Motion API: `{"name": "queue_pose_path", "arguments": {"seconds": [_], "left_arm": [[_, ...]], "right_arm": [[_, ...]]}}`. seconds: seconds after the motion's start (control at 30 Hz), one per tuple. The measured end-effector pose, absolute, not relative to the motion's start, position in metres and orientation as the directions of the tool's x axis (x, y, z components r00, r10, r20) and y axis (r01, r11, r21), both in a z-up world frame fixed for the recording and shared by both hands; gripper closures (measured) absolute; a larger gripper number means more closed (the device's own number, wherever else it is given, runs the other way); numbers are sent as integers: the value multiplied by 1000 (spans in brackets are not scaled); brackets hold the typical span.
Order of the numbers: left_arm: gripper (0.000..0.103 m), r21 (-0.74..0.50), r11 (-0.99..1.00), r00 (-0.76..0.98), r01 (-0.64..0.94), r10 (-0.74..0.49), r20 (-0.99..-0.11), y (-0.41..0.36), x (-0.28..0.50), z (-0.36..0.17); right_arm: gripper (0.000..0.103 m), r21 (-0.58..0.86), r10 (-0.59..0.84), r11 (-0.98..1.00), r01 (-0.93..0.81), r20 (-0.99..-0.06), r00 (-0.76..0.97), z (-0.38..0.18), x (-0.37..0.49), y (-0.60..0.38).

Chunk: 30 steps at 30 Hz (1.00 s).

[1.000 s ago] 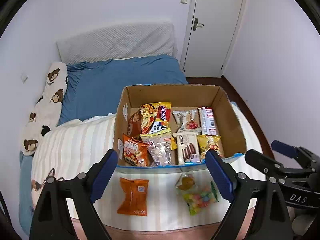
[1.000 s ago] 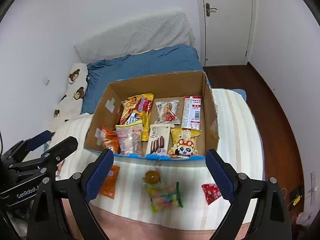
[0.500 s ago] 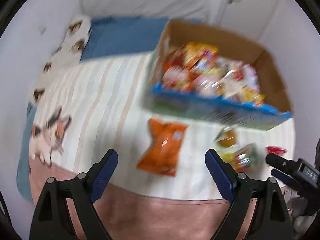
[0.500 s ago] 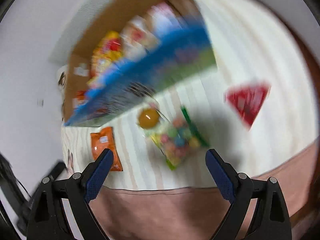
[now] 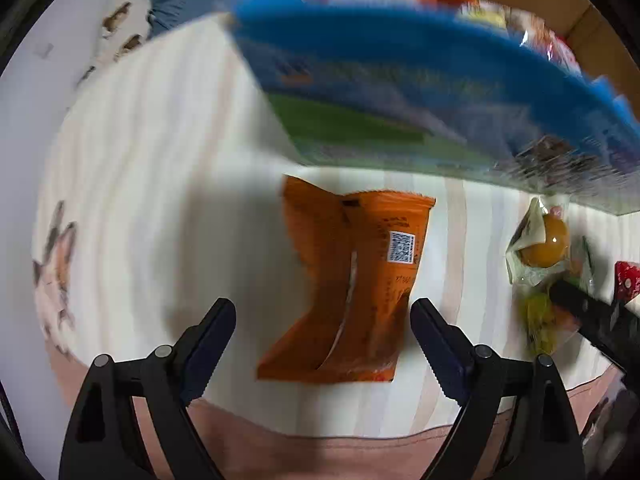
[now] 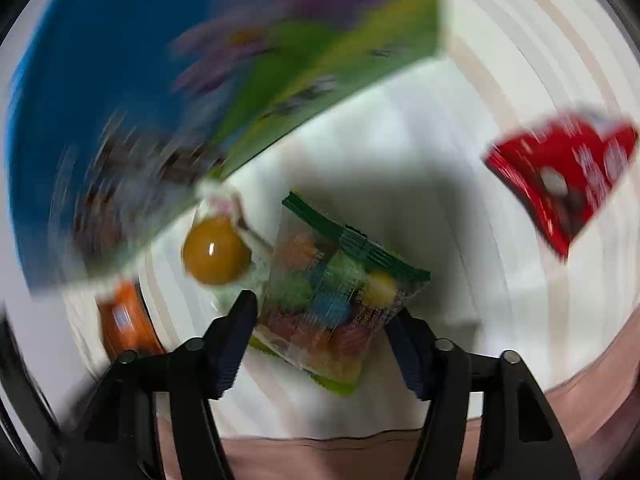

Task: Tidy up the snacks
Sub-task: 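Grasp the orange packet with left tool while right tool grasps candy bag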

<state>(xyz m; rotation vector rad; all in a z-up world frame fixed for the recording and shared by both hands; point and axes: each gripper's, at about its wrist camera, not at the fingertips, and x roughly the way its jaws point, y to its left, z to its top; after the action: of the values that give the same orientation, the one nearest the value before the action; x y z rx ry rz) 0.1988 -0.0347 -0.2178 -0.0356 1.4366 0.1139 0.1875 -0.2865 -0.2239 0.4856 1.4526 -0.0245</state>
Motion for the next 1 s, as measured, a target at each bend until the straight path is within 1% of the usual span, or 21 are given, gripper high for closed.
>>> {"name": "queue_pose_path", "arguments": {"seconds": [0.13,0.17,0.2,0.23,0.27,0.3,0.47,0.67,0.77,0.87,0.97,1.0], "left_arm": [[14,1,996,104,-86,10,-994,-37,205,-233],[15,-11,996,114,-88,-1,-994,-37,204,-233],[24,-18,996,131,-85,-6,-991,-38,203,-231],[30,-22,996,135,-81,-11,-991,-39,202,-230],[41,-23,997,135,-80,-12,-991,-40,200,-229],[47,-26,997,137,-76,-16,-991,-42,197,-228],[48,-49,996,129,-78,-39,-991,-44,158,-228],[48,-99,992,63,-76,-94,-994,-54,71,-235],[48,-112,991,43,-74,-109,-993,-59,42,-238],[48,-120,990,8,-74,-119,-993,-65,28,-251],[48,-100,992,4,-79,-100,-995,-70,27,-263],[48,-92,993,6,-78,-92,-996,-74,26,-265]], "right_arm": [[43,200,195,979,43,-977,91,-218,178,-262],[43,175,175,985,-6,-981,78,-217,176,-256],[43,157,160,987,-45,-985,69,-216,173,-252],[43,141,145,987,-81,-988,56,-216,169,-248],[44,131,137,986,-105,-990,44,-217,166,-245],[44,129,133,984,-123,-991,31,-218,163,-242],[44,144,143,973,-181,-990,-21,-222,142,-234],[44,170,159,963,-209,-985,-66,-228,103,-236],[44,182,168,961,-207,-982,-85,-232,84,-238],[44,193,182,964,-181,-980,-74,-235,79,-241],[43,231,228,968,-98,-973,-44,-238,71,-256],[43,247,244,967,-68,-969,-39,-236,68,-276]]}}
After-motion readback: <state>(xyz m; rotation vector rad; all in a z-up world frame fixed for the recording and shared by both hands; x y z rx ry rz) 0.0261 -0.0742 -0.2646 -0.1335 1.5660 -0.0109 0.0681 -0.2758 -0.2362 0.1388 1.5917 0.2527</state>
